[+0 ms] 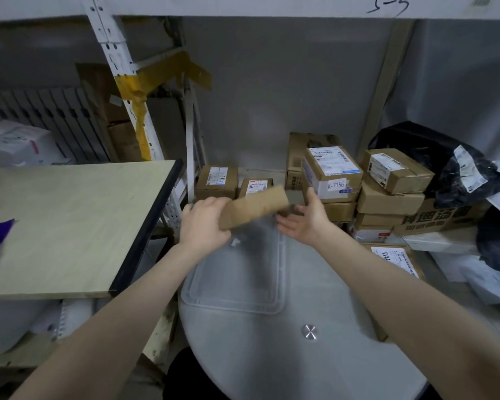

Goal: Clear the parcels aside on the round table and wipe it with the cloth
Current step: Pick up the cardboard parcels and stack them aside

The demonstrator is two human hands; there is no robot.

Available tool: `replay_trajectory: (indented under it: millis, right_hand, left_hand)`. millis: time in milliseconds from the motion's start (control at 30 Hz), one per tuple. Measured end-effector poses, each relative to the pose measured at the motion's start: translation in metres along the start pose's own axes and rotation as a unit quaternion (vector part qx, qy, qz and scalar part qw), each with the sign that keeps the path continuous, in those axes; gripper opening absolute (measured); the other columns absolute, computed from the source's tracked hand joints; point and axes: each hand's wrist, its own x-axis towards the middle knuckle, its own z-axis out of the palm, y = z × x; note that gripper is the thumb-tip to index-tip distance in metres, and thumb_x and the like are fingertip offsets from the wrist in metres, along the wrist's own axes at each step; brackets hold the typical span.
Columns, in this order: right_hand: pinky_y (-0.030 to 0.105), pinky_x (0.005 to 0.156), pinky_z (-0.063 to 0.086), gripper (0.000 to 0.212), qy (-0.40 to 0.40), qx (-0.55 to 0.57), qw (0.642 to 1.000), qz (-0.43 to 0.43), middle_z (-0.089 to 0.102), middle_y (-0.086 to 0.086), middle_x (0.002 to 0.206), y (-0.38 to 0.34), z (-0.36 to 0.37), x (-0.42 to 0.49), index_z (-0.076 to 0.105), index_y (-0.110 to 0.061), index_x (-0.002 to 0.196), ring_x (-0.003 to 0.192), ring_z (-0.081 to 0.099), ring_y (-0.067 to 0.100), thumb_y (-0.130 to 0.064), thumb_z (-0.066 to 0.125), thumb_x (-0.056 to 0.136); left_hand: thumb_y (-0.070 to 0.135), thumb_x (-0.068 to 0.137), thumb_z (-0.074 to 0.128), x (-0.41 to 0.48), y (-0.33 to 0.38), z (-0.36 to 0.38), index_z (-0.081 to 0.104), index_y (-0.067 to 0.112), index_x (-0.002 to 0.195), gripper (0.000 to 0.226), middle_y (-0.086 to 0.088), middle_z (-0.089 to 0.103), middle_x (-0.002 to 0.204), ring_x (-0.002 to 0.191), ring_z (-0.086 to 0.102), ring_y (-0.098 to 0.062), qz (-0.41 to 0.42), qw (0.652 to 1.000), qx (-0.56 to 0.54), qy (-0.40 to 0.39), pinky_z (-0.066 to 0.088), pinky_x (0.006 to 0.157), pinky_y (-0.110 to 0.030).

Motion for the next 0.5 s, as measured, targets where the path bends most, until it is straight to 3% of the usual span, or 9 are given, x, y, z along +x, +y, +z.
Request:
replay_trajectory:
  millis: [33,100,200,267,367,433,500]
  right_hand:
    - [0.045,0.095,0.046,0.069,0.002,0.021,1.0,0.02,0.056,0.017,0.125,-0.003,-0.003,0.004,0.041,-0.012,0.134,0.116,0.057,0.036,-0.062,0.05,0.087]
    - [0.04,0.082,0.053,0.068,0.014,-0.044,0.998,0.045,0.06,0.012,0.11,-0.004,-0.008,0.013,0.045,-0.013,0.128,0.103,0.062,0.031,-0.052,0.069,0.077]
    - [0.033,0.078,0.055,0.042,0.008,-0.132,0.99,0.052,0.065,0.012,0.103,0.001,-0.012,0.027,0.057,-0.01,0.115,0.091,0.063,0.023,-0.028,0.071,0.08]
    - [0.034,0.078,0.055,0.028,0.012,-0.121,0.992,0.026,0.066,0.014,0.107,0.005,-0.011,0.037,0.059,-0.009,0.106,0.091,0.063,0.023,-0.022,0.068,0.083]
    - [0.036,0.069,0.057,0.046,0.05,-0.122,0.991,-0.039,0.065,0.015,0.113,0.012,-0.006,0.052,0.052,-0.004,0.121,0.091,0.065,0.024,-0.02,0.07,0.082]
    - [0.041,0.079,0.057,0.046,0.07,-0.134,0.986,-0.065,0.063,0.013,0.111,0.016,-0.007,0.059,0.048,-0.004,0.122,0.093,0.063,0.024,-0.021,0.068,0.084]
    - [0.043,0.086,0.055,0.038,0.08,-0.146,0.983,-0.072,0.062,0.01,0.104,0.02,-0.009,0.065,0.05,-0.006,0.118,0.093,0.062,0.024,-0.022,0.065,0.086]
  left_hand:
    - [0.022,0.07,0.07,0.0,-0.003,0.005,0.05,0.026,0.132,0.065,0.003,0.06,0.124,0.118,0.054,-0.022,0.042,0.998,0.036,0.004,0.031,0.107,-0.042]
    - [0.015,0.067,0.072,0.003,-0.012,0.019,0.054,0.022,0.128,0.064,0.002,0.059,0.124,0.122,0.052,-0.022,0.101,0.991,0.079,0.026,0.021,0.114,-0.048]
    - [0.008,0.063,0.075,0.009,-0.018,0.036,0.054,0.02,0.122,0.064,-0.004,0.054,0.129,0.128,0.047,-0.026,0.102,0.987,0.117,0.041,0.018,0.114,-0.057]
    - [0.012,0.066,0.075,0.015,-0.017,0.045,0.044,0.02,0.129,0.071,-0.01,0.037,0.145,0.14,0.029,-0.03,0.0,0.995,0.099,0.017,0.013,0.116,-0.056]
    - [0.01,0.069,0.076,0.025,-0.016,0.053,0.025,0.014,0.139,0.087,-0.019,0.015,0.153,0.143,0.016,-0.038,-0.254,0.966,-0.038,-0.011,0.022,0.114,-0.051]
    - [0.003,0.077,0.068,0.032,-0.019,0.053,0.026,0.011,0.14,0.076,-0.021,0.026,0.148,0.135,0.032,-0.039,-0.378,0.905,-0.196,-0.005,0.038,0.104,-0.046]
    - [0.003,0.085,0.058,0.038,-0.026,0.06,0.038,0.009,0.137,0.056,-0.019,0.046,0.138,0.125,0.047,-0.037,-0.405,0.861,-0.308,-0.015,0.043,0.1,-0.043]
